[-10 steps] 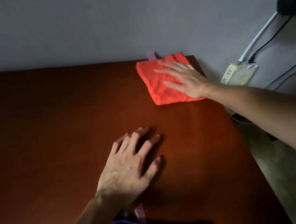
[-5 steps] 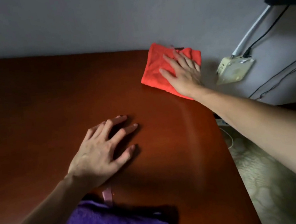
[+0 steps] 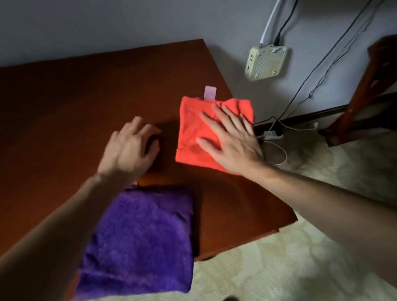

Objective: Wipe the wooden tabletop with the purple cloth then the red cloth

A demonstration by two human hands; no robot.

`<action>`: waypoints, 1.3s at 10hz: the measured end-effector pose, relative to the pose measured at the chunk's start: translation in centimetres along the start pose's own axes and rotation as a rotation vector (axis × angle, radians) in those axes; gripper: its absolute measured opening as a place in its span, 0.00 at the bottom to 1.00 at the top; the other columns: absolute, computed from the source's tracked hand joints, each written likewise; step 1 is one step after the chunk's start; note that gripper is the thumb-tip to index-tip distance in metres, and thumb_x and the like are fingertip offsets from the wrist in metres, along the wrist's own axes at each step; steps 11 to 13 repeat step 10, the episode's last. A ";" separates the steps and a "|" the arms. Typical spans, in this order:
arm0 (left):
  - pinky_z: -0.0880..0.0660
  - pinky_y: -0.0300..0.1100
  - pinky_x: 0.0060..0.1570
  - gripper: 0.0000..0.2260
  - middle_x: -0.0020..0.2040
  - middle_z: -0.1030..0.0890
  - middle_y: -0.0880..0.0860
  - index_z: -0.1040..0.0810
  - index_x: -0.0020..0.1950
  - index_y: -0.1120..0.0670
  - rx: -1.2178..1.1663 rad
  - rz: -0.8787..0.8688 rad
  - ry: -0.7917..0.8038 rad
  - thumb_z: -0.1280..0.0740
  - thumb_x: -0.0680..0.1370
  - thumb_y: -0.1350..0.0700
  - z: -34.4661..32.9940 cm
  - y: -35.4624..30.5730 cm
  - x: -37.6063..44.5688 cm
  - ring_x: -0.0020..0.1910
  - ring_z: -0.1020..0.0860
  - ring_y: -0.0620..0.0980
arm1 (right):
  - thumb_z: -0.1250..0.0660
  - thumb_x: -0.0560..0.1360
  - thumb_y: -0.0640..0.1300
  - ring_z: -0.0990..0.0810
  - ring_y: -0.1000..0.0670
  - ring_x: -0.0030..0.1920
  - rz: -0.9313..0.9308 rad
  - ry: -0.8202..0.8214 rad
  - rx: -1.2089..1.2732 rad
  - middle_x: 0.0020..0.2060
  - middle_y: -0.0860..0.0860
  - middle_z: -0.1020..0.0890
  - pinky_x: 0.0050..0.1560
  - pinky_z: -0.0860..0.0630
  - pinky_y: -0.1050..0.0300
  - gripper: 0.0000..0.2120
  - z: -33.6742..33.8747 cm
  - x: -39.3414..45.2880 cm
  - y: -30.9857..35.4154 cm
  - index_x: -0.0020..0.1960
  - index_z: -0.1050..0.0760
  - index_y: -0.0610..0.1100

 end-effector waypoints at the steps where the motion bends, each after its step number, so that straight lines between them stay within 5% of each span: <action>1: 0.27 0.53 0.46 0.17 0.54 0.26 0.55 0.22 0.61 0.49 -0.056 -0.036 -0.083 0.42 0.78 0.44 0.0 -3.6 -7.7 0.51 0.26 0.59 | 0.46 0.80 0.68 0.42 0.49 0.82 -0.017 0.019 -0.023 0.81 0.51 0.38 0.79 0.43 0.42 0.32 1.7 -6.4 0.7 0.80 0.38 0.56; 2: 0.29 0.52 0.45 0.16 0.55 0.25 0.52 0.23 0.63 0.46 -0.136 0.029 -0.079 0.41 0.78 0.44 -0.9 -5.3 -13.9 0.53 0.25 0.58 | 0.47 0.80 0.67 0.45 0.49 0.82 -0.036 0.049 -0.042 0.82 0.50 0.40 0.79 0.43 0.40 0.33 2.8 -11.0 1.7 0.82 0.41 0.56; 3: 0.31 0.52 0.62 0.20 0.69 0.26 0.48 0.26 0.69 0.46 -0.200 0.010 -0.018 0.41 0.79 0.44 -2.8 -6.8 -19.1 0.67 0.27 0.52 | 0.47 0.81 0.68 0.47 0.50 0.83 -0.033 0.078 -0.024 0.83 0.51 0.42 0.79 0.45 0.41 0.33 4.1 -15.8 2.6 0.82 0.42 0.56; 4: 0.46 0.51 0.76 0.23 0.78 0.33 0.48 0.30 0.75 0.46 -0.212 0.040 0.023 0.45 0.81 0.43 -3.9 -6.9 -19.7 0.79 0.41 0.48 | 0.48 0.82 0.68 0.47 0.49 0.83 0.054 0.124 -0.026 0.83 0.51 0.44 0.79 0.44 0.40 0.32 5.1 -17.9 2.5 0.82 0.43 0.56; 7: 0.46 0.58 0.76 0.27 0.79 0.35 0.53 0.31 0.76 0.49 -0.189 0.245 0.016 0.50 0.80 0.43 -3.9 -8.5 -16.8 0.80 0.41 0.55 | 0.52 0.79 0.71 0.47 0.48 0.83 0.069 0.352 0.023 0.83 0.51 0.44 0.80 0.45 0.40 0.35 5.9 -16.4 2.0 0.82 0.42 0.57; 8: 0.47 0.54 0.76 0.26 0.81 0.42 0.53 0.36 0.79 0.49 -0.198 0.328 0.185 0.43 0.81 0.46 -2.3 -10.2 -17.2 0.80 0.45 0.55 | 0.42 0.78 0.63 0.38 0.44 0.80 -0.033 0.381 0.139 0.81 0.47 0.38 0.79 0.41 0.43 0.31 7.3 -16.2 3.4 0.78 0.32 0.51; 9: 0.33 0.53 0.68 0.21 0.75 0.31 0.56 0.28 0.74 0.51 -0.333 0.421 0.229 0.37 0.81 0.50 0.0 -10.7 -18.2 0.71 0.31 0.60 | 0.32 0.80 0.48 0.32 0.46 0.76 -0.297 0.385 0.416 0.76 0.47 0.30 0.75 0.38 0.54 0.23 8.8 -16.6 4.6 0.74 0.26 0.46; 10: 0.29 0.49 0.62 0.18 0.63 0.22 0.61 0.23 0.68 0.58 -0.512 0.411 0.185 0.36 0.79 0.54 1.1 -11.6 -22.9 0.62 0.23 0.62 | 0.32 0.81 0.41 0.19 0.43 0.63 -0.651 0.252 0.798 0.62 0.43 0.18 0.59 0.24 0.62 0.13 10.6 -22.6 5.6 0.64 0.21 0.39; 13: 0.29 0.49 0.62 0.18 0.63 0.22 0.61 0.23 0.68 0.58 -0.512 0.411 0.185 0.36 0.79 0.54 1.1 -11.6 -22.9 0.62 0.23 0.62 | 0.32 0.81 0.41 0.19 0.43 0.63 -0.651 0.252 0.798 0.62 0.43 0.18 0.59 0.24 0.62 0.13 10.6 -22.6 5.6 0.64 0.21 0.39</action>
Point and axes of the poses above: each hand's wrist, its own x-axis towards the middle knuckle, its own z-axis out of the back of the hand, y = z × x, the point moved 4 cm from there along x, towards the middle knuckle
